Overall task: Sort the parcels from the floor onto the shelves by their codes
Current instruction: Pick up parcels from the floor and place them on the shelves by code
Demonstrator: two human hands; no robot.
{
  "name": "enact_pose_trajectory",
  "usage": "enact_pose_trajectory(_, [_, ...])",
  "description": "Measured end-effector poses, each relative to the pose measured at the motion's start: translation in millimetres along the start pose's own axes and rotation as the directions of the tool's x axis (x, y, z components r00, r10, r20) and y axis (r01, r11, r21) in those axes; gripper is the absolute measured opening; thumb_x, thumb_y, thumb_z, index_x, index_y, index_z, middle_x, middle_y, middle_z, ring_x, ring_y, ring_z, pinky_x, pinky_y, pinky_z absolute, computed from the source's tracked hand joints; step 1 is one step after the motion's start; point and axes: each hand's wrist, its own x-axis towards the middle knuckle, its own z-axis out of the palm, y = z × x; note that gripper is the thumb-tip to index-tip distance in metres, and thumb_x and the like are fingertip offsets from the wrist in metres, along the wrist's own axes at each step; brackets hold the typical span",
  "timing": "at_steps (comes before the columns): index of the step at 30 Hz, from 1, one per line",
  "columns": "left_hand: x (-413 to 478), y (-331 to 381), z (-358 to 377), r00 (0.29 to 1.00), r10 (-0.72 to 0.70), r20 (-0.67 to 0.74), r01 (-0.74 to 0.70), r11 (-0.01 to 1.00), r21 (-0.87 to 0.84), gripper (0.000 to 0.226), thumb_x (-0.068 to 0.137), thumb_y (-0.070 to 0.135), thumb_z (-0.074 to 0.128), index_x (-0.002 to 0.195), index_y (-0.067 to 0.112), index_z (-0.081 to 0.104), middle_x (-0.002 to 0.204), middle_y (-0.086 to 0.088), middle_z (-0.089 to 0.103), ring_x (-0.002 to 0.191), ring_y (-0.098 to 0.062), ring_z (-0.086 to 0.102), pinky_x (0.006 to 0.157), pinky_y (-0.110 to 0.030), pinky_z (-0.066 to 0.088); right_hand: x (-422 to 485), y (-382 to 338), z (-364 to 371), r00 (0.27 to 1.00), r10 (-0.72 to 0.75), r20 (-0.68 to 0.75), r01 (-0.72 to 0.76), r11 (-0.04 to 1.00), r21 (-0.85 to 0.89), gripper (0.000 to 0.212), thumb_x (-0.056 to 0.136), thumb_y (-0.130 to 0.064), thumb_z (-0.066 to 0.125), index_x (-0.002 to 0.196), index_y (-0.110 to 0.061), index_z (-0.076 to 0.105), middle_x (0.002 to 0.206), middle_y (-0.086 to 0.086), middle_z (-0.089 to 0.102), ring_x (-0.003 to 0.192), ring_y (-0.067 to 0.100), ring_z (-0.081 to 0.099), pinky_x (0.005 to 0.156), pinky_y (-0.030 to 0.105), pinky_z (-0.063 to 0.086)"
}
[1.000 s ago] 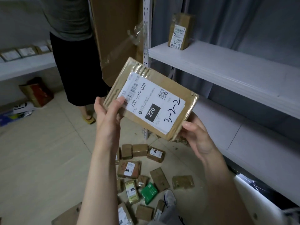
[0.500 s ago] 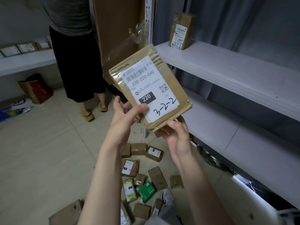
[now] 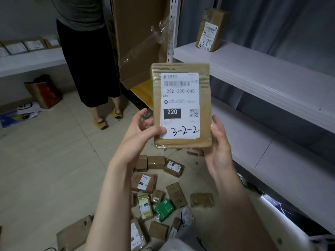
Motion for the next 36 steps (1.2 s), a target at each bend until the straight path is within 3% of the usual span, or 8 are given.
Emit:
enact_pose_trajectory(2, [-2, -1, -3, 1.0, -0.003, 0.03, 0.002, 1.0, 0.019, 0.112, 0.046, 0.037, 0.075, 0.148, 0.022, 0.032, 0.108, 0.005, 0.073, 0.104, -0.015, 0.068, 0.09, -0.032, 0.048, 1, -5, -4, 1.0, -0.008, 0.016, 0.01, 0.997, -0.075, 0.129, 0.038, -0.074, 0.083, 0.148, -0.025, 0.038, 0.119, -0.003, 0.071, 0.122, 0.026, 0.059, 0.11, 0.057, 0.037])
enact_pose_trajectory(5, [-4, -1, -6, 0.997, 0.002, 0.072, -0.005, 0.999, 0.035, 0.113, 0.045, 0.035, 0.077, 0.148, 0.024, 0.031, 0.121, -0.004, 0.067, 0.106, -0.018, 0.068, 0.078, -0.027, 0.051, 1, -10, -8, 0.998, -0.023, 0.059, 0.03, 0.991, -0.132, 0.122, 0.044, -0.068, 0.085, 0.146, -0.02, 0.04, 0.119, -0.002, 0.071, 0.121, 0.026, 0.06, 0.111, 0.06, 0.035])
enact_pose_trajectory(12, [0, -5, -10, 0.986, -0.017, 0.164, 0.005, 0.997, 0.076, 0.093, 0.05, 0.035, 0.074, 0.138, 0.015, 0.048, 0.123, -0.004, 0.068, 0.108, -0.023, 0.067, 0.082, -0.032, 0.053, -1, -13, -16, 0.998, -0.023, 0.054, 0.031, 0.988, -0.154, 0.101, 0.059, -0.046, 0.08, 0.149, -0.023, 0.037, 0.119, 0.0, 0.071, 0.118, 0.025, 0.063, 0.11, 0.058, 0.038])
enact_pose_trajectory(18, [2, -5, -6, 0.988, -0.071, 0.138, 0.066, 0.997, 0.042, 0.076, 0.062, 0.049, 0.073, 0.129, 0.017, 0.057, 0.111, 0.0, 0.074, 0.102, -0.02, 0.071, 0.089, -0.035, 0.05, -3, -14, -15, 0.999, -0.043, 0.029, 0.047, 0.986, -0.16, 0.1, 0.056, -0.044, 0.079, 0.146, -0.023, 0.039, 0.113, -0.001, 0.073, 0.104, 0.014, 0.07, 0.087, 0.028, 0.051])
enact_pose_trajectory(23, [3, -1, 6, 0.991, -0.08, 0.103, 0.071, 0.994, 0.089, 0.063, 0.068, 0.062, 0.064, 0.116, 0.021, 0.065, 0.103, 0.003, 0.076, 0.095, -0.014, 0.071, 0.081, -0.029, 0.046, 1, -13, -16, 0.996, -0.08, -0.024, 0.077, 0.989, -0.126, 0.086, 0.066, -0.029, 0.078, 0.142, -0.017, 0.042, 0.111, 0.003, 0.073, 0.103, 0.018, 0.07, 0.087, 0.028, 0.055])
enact_pose_trajectory(29, [17, 4, 26, 0.996, -0.085, 0.014, 0.083, 0.99, 0.11, 0.051, 0.08, 0.061, 0.065, 0.115, 0.024, 0.065, 0.102, 0.006, 0.074, 0.098, -0.009, 0.067, 0.096, -0.034, 0.051, 11, -25, -21, 0.987, -0.122, -0.103, 0.115, 0.991, -0.072, 0.077, 0.071, -0.028, 0.072, 0.141, -0.016, 0.042, 0.12, 0.006, 0.07, 0.102, 0.012, 0.07, 0.075, 0.018, 0.054])
enact_pose_trajectory(33, [33, 14, 50, 0.998, -0.053, -0.04, 0.057, 0.993, 0.107, 0.054, 0.085, 0.056, 0.063, 0.124, 0.019, 0.059, 0.114, 0.004, 0.07, 0.101, -0.007, 0.065, 0.088, -0.026, 0.052, 23, -37, -26, 0.974, -0.171, -0.147, 0.162, 0.985, -0.066, 0.078, 0.073, -0.029, 0.074, 0.142, -0.013, 0.042, 0.125, 0.002, 0.068, 0.112, 0.013, 0.067, 0.086, 0.026, 0.055])
enact_pose_trajectory(36, [43, 23, 70, 0.997, 0.02, -0.074, -0.011, 0.992, 0.123, 0.057, 0.087, 0.044, 0.065, 0.134, 0.015, 0.052, 0.124, 0.003, 0.063, 0.095, 0.003, 0.061, 0.063, -0.007, 0.047, 32, -48, -33, 0.966, -0.202, -0.164, 0.194, 0.979, -0.062, 0.09, 0.066, -0.037, 0.081, 0.143, -0.012, 0.041, 0.129, 0.002, 0.066, 0.119, 0.015, 0.063, 0.104, 0.037, 0.049])
